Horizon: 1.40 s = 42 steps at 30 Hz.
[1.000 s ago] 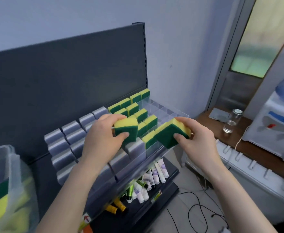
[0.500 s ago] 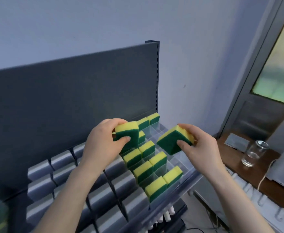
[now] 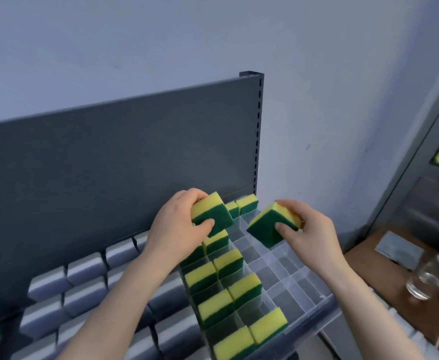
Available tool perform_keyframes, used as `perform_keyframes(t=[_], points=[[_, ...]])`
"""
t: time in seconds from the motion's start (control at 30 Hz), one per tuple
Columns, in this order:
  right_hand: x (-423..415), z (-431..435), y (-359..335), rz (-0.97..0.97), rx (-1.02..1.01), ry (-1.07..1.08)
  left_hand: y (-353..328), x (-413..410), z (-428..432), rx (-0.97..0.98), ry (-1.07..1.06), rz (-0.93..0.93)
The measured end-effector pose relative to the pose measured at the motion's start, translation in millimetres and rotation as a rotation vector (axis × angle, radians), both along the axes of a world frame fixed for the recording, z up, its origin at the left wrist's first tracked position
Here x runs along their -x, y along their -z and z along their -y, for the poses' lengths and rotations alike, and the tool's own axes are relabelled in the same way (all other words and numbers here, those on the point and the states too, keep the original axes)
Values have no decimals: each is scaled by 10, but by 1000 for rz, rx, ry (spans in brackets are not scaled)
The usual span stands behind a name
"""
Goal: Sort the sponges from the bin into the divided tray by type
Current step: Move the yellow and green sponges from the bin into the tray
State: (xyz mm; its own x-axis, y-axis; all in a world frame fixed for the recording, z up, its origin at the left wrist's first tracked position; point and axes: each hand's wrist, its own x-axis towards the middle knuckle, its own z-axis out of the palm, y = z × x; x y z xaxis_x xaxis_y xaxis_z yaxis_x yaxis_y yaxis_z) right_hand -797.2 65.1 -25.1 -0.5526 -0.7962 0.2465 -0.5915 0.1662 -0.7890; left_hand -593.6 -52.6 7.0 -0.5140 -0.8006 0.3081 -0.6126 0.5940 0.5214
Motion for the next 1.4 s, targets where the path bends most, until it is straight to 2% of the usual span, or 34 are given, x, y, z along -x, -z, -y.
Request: perform_keyframes(t=[0.5,0.73,0.83,0.97,1.17,1.4], points=[[881,827,366,45,-105,-238,304,882,149,-21,-160,257],[1080,1093,312,-245,-345,-479,465,1063,201,-68,-159,404],[1095,1221,208,-409,-404,-612,510,1128,220,-113,-152,473],[1054,1355,171,-536,-464,-730,553,1201,298,-123,-161,581],[970,1365,412,-593,-533,-809,683,1327,330,-150,-143,736],[1012,1312,522,-567,-509,-841,786,1340,284,-120,-170,708]])
